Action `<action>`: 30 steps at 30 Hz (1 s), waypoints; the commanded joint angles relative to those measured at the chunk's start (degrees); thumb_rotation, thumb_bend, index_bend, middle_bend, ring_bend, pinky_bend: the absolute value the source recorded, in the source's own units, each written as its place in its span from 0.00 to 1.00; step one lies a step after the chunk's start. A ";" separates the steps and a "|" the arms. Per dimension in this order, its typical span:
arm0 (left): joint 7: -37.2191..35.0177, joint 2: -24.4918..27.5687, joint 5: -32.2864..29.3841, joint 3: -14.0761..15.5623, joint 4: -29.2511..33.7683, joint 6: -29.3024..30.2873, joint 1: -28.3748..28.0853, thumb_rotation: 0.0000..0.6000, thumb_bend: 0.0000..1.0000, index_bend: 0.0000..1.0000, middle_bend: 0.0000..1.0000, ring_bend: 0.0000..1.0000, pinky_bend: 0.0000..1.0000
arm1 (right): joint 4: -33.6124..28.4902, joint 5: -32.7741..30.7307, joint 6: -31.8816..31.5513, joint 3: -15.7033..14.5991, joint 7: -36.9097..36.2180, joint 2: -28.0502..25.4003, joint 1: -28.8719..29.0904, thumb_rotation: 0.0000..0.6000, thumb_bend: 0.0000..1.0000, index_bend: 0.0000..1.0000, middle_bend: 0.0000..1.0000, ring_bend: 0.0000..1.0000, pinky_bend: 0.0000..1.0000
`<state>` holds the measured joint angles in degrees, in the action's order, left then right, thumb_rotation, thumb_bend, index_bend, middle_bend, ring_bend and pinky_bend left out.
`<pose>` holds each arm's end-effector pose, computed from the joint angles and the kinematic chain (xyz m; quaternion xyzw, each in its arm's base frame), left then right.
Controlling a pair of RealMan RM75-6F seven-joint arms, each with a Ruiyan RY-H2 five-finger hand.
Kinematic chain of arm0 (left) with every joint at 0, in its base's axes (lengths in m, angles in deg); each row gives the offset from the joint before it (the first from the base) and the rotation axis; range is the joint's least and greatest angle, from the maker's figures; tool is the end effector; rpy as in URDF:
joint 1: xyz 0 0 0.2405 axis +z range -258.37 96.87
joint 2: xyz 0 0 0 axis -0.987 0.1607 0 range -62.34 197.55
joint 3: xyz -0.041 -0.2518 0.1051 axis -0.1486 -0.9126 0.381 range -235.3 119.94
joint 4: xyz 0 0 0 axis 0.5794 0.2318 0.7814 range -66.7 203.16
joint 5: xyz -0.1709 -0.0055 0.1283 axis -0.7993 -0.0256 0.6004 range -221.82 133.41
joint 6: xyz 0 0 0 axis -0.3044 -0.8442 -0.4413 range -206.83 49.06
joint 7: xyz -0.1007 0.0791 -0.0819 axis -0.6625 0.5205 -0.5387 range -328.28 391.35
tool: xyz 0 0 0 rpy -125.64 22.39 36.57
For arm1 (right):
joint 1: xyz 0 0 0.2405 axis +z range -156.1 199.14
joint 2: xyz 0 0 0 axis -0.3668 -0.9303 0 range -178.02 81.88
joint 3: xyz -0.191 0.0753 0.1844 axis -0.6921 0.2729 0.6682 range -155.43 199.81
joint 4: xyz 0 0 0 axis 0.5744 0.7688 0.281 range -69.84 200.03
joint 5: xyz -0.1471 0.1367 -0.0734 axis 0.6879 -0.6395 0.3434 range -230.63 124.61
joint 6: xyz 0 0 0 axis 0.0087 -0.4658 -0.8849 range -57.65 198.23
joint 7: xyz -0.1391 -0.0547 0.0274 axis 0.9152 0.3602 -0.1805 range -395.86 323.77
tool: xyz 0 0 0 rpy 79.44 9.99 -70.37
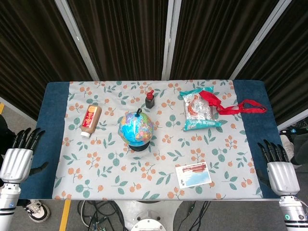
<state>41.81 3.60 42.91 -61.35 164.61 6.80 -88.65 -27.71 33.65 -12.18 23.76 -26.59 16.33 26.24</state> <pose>-0.3005 0.2088 0.1609 -0.6263 -0.3257 -0.3839 0.5952 -0.3317 -0.1847 0.1514 0.6397 -0.3575 0.3259 0.5974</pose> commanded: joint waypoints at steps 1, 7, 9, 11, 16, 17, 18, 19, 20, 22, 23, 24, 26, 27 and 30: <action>0.11 -0.09 0.06 0.01 0.02 -0.13 -0.11 1.00 0.12 0.10 0.07 0.00 0.09 | 0.00 -0.01 -0.04 0.05 -0.21 -0.02 0.01 1.00 0.27 0.00 0.00 0.00 0.00; 0.87 -0.27 0.13 0.10 0.44 -0.77 -0.51 1.00 0.12 0.10 0.07 0.00 0.09 | 0.37 0.04 -0.12 -0.13 -1.06 -0.29 -0.21 1.00 0.27 0.00 0.00 0.00 0.00; 1.00 -0.12 -0.03 -0.08 0.82 -1.08 -0.77 1.00 0.12 0.10 0.07 0.00 0.09 | 0.25 -0.10 -0.11 -0.04 -1.24 -0.30 -0.21 1.00 0.27 0.00 0.00 0.00 0.00; 1.02 0.31 0.17 -0.39 1.35 -1.27 -1.19 1.00 0.12 0.10 0.07 0.00 0.09 | -0.09 -0.01 -0.44 0.17 -1.21 -0.27 -0.19 1.00 0.27 0.00 0.00 0.00 0.00; 0.69 0.72 0.88 -0.23 1.44 -1.02 -1.27 1.00 0.12 0.10 0.07 0.00 0.09 | 0.13 -0.43 -0.03 0.13 -0.67 -0.21 -0.16 1.00 0.27 0.00 0.00 0.00 0.00; 0.72 0.80 1.05 -0.13 1.61 -1.02 -1.27 1.00 0.12 0.10 0.07 0.00 0.09 | 0.05 -0.47 0.06 0.05 -0.68 -0.35 -0.20 1.00 0.27 0.00 0.00 0.00 0.00; 0.79 0.88 1.31 -0.16 1.79 -0.89 -1.33 1.00 0.12 0.10 0.07 0.00 0.09 | -0.01 -0.45 0.05 0.02 -0.77 -0.52 -0.22 1.00 0.27 0.00 0.00 0.00 0.00; 0.96 0.96 1.72 -0.42 2.04 -0.59 -1.53 1.00 0.12 0.10 0.07 0.00 0.09 | -0.01 -0.43 -0.03 0.10 -0.99 -0.71 -0.22 1.00 0.27 0.00 0.00 0.00 0.00; 1.12 0.95 2.04 -0.70 2.24 -0.43 -1.80 1.00 0.12 0.10 0.07 0.00 0.09 | 0.07 -0.46 -0.06 0.22 -1.20 -0.79 -0.17 1.00 0.27 0.00 0.00 0.00 0.00; 1.79 0.83 2.87 -1.33 2.92 -0.75 -2.82 1.00 0.12 0.10 0.07 0.00 0.09 | 0.20 -0.66 0.28 0.38 -1.49 -0.85 0.06 1.00 0.27 0.00 0.00 0.00 0.00; 2.27 0.82 3.33 -1.54 3.39 -1.15 -3.41 1.00 0.12 0.10 0.07 0.00 0.09 | 0.22 -0.69 0.43 0.40 -1.50 -0.81 0.14 1.00 0.27 0.00 0.00 0.00 0.00; 2.75 0.81 3.78 -1.74 3.97 -1.63 -4.02 1.00 0.12 0.10 0.07 0.00 0.09 | 0.25 -0.68 0.56 0.38 -1.46 -0.73 0.21 1.00 0.27 0.00 0.00 0.00 0.00; 3.82 0.74 4.91 -2.23 5.33 -2.83 -5.56 1.00 0.12 0.10 0.07 0.00 0.09 | 0.41 -0.56 0.75 0.13 -1.28 -0.52 0.20 1.00 0.27 0.00 0.00 0.00 0.00; 4.29 0.64 5.53 -2.53 5.97 -3.59 -6.51 1.00 0.12 0.10 0.07 0.00 0.09 | 0.56 -0.49 0.78 0.01 -1.20 -0.46 0.16 1.00 0.27 0.00 0.00 0.00 0.00; 4.89 0.17 6.53 -3.33 6.89 -5.76 -8.90 1.00 0.12 0.10 0.07 0.00 0.09 | 0.75 -0.66 0.97 -0.01 -1.38 -0.42 0.17 1.00 0.27 0.00 0.00 0.00 0.00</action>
<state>46.17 4.08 48.69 -64.09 170.80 2.17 -96.38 -26.98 33.03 -11.24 23.74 -27.93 15.90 26.40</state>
